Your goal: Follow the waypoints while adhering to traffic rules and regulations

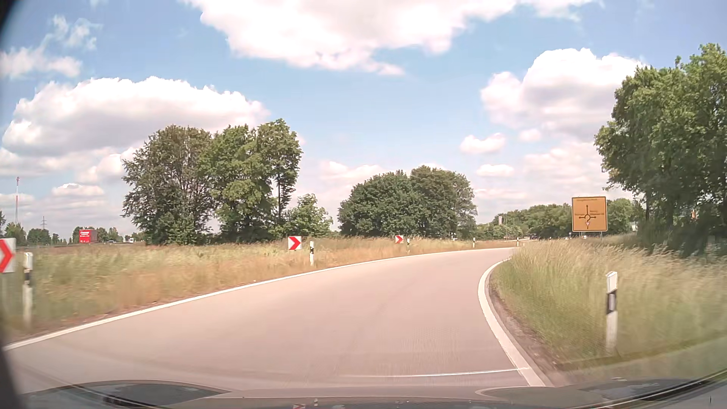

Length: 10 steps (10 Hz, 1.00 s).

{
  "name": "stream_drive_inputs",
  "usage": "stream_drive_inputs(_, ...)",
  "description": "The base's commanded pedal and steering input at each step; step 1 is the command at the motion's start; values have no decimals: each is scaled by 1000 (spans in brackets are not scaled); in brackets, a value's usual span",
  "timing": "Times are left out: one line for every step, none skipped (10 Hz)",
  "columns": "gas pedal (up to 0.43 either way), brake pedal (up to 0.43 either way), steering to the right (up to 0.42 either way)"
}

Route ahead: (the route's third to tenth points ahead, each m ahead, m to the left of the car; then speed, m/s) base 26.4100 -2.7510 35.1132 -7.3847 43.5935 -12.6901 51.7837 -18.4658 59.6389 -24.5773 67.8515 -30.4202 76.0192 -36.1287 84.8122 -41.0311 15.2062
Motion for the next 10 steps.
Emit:
stream_drive_inputs(67,12,75)
stream_drive_inputs(87,12,75)
stream_drive_inputs(98,12,75)
stream_drive_inputs(110,12,75)
stream_drive_inputs(110,12,75)
stream_drive_inputs(118,12,75)
stream_drive_inputs(130,12,75)
stream_drive_inputs(130,12,75)
stream_drive_inputs(130,12,74)
stream_drive_inputs(138,12,71)
